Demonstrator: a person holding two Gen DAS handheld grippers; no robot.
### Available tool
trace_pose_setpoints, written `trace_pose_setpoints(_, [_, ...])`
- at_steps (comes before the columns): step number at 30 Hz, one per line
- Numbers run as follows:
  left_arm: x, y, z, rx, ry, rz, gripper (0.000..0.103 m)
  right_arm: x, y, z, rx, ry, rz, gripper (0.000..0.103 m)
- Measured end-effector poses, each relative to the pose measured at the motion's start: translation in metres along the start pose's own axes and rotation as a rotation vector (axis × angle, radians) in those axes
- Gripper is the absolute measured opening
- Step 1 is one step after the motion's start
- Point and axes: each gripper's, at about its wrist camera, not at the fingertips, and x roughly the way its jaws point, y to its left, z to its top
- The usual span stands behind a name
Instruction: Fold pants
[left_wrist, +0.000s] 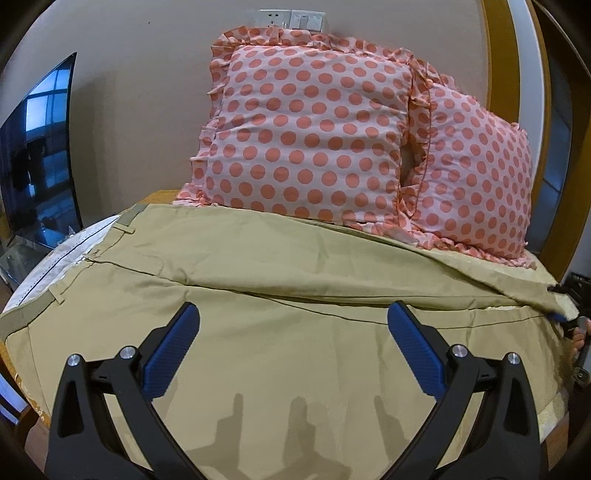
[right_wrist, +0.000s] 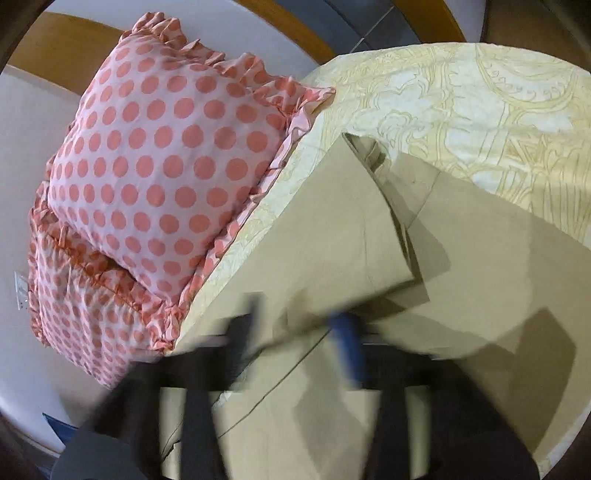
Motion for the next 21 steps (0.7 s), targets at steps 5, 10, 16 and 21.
trace_pose_setpoints(5, [0.008, 0.011, 0.014, -0.06, 0.012, -0.094, 0.101, 0.001, -0.006, 0.004, -0.049, -0.024, 0.062, 0.002])
trace_pose_setpoints(10, [0.032, 0.037, 0.046, -0.182, 0.01, -0.169, 0.101, -0.062, -0.024, -0.006, -0.097, -0.103, 0.251, 0.002])
trace_pose_setpoints(16, [0.11, 0.054, 0.079, -0.273, 0.147, -0.096, 0.101, -0.106, -0.044, -0.02, -0.106, -0.142, 0.304, 0.002])
trace_pose_setpoints(21, [0.176, 0.064, 0.091, -0.322, 0.247, 0.021, 0.091, -0.11, -0.043, -0.026, -0.143, -0.15, 0.286, 0.002])
